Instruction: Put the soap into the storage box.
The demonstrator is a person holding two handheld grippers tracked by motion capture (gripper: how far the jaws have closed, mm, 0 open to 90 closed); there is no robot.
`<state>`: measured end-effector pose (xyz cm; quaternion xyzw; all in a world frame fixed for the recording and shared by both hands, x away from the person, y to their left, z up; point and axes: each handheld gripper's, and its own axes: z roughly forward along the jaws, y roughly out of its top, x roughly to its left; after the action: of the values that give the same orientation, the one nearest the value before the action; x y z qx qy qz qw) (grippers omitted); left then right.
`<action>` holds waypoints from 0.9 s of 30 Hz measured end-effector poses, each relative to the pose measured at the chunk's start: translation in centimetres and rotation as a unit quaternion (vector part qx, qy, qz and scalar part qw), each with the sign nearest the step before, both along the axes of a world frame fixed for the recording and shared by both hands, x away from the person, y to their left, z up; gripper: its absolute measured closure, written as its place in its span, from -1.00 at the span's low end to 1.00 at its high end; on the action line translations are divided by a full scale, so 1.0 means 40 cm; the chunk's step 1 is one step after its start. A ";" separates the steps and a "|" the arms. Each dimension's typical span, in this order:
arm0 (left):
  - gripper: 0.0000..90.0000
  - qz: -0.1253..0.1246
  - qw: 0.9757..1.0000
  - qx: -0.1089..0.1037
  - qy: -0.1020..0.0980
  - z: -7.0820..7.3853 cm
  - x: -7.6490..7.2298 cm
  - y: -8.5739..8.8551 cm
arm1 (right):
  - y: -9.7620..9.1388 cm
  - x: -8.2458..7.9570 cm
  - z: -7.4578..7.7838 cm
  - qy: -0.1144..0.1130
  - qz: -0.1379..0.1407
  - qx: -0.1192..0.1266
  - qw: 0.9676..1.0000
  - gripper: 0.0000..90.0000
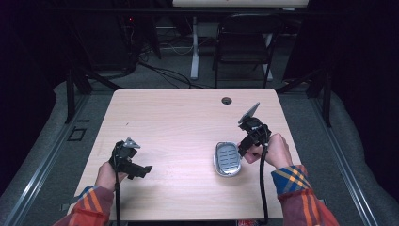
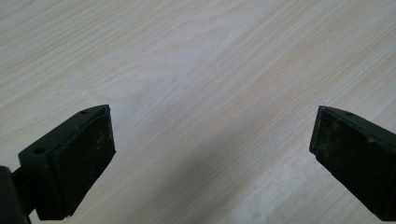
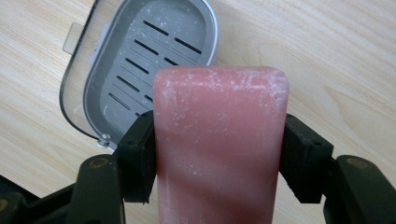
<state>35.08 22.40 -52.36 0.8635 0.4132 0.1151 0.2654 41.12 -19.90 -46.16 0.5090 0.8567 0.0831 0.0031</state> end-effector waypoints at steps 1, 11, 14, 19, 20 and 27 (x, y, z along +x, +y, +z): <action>-1.00 0.000 1.000 0.000 0.000 0.000 0.000 0.000 | 0.002 0.001 0.001 0.003 0.004 -0.002 1.000 -0.17; -1.00 -0.001 1.000 0.002 0.000 0.000 -0.001 -0.001 | 0.017 0.003 0.004 -0.001 0.012 -0.002 1.000 -0.17; -1.00 -0.001 1.000 0.003 0.000 0.000 0.000 -0.001 | 0.024 0.005 0.003 -0.002 0.012 -0.003 1.000 -0.17; -1.00 -0.002 1.000 0.002 0.000 0.000 -0.001 -0.001 | 0.037 0.009 0.000 -0.003 0.013 -0.001 1.000 -0.17; -1.00 -0.002 1.000 0.003 0.000 0.000 -0.001 -0.001 | 0.040 0.008 -0.002 -0.004 0.011 -0.002 1.000 -0.17; -1.00 -0.003 1.000 0.002 0.000 0.000 -0.001 -0.001 | 0.053 0.016 -0.010 0.003 0.021 -0.004 1.000 -0.17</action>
<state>35.05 22.35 -52.38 0.8650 0.4106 0.1156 0.2641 41.76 -17.77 -46.57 0.4915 0.8674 0.0783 0.0013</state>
